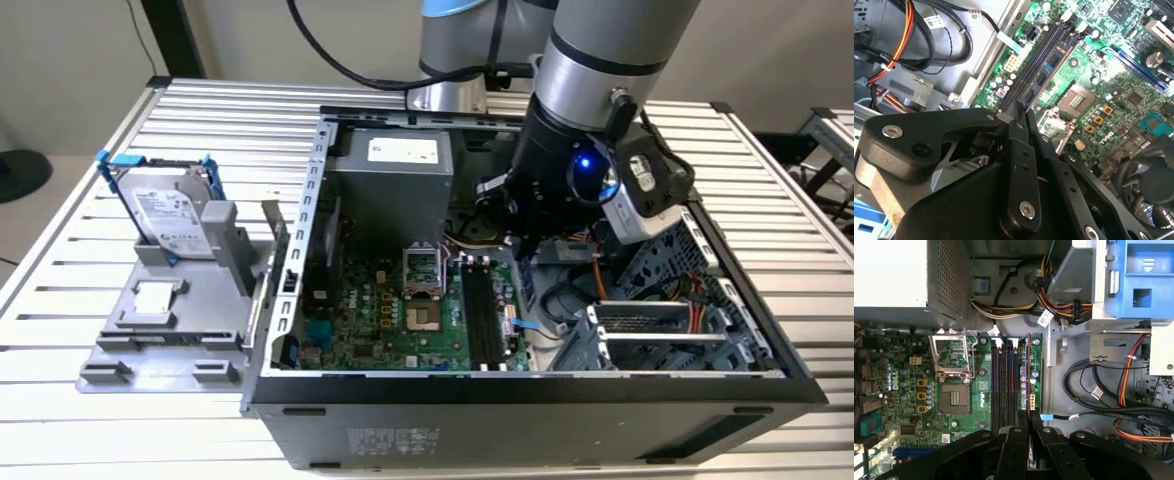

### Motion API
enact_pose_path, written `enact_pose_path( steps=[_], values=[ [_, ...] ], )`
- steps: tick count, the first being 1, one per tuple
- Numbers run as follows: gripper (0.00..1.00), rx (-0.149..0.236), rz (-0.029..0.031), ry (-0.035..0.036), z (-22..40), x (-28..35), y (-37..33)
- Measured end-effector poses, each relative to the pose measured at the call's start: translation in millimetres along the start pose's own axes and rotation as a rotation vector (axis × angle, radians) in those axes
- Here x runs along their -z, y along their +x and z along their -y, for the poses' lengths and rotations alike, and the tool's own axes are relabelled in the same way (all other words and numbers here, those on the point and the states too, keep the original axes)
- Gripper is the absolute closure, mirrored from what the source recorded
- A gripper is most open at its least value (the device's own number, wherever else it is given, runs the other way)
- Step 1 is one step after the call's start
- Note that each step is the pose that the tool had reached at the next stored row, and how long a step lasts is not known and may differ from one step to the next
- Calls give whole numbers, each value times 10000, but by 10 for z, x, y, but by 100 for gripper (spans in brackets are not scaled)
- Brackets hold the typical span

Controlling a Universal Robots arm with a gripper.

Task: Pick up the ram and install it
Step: 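Insert the ram into the slot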

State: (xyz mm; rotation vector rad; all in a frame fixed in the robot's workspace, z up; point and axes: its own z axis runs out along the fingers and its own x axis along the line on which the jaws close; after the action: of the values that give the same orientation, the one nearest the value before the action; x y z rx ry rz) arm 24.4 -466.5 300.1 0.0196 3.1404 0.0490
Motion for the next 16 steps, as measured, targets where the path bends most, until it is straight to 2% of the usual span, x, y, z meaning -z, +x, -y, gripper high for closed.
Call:
enact_pose_path(
  steps=[11, 16],
  values=[
    [100, 2, 0, -3, 18, -191, 0],
    [100, 0, 0, -3, 21, -282, 26]
  ],
)
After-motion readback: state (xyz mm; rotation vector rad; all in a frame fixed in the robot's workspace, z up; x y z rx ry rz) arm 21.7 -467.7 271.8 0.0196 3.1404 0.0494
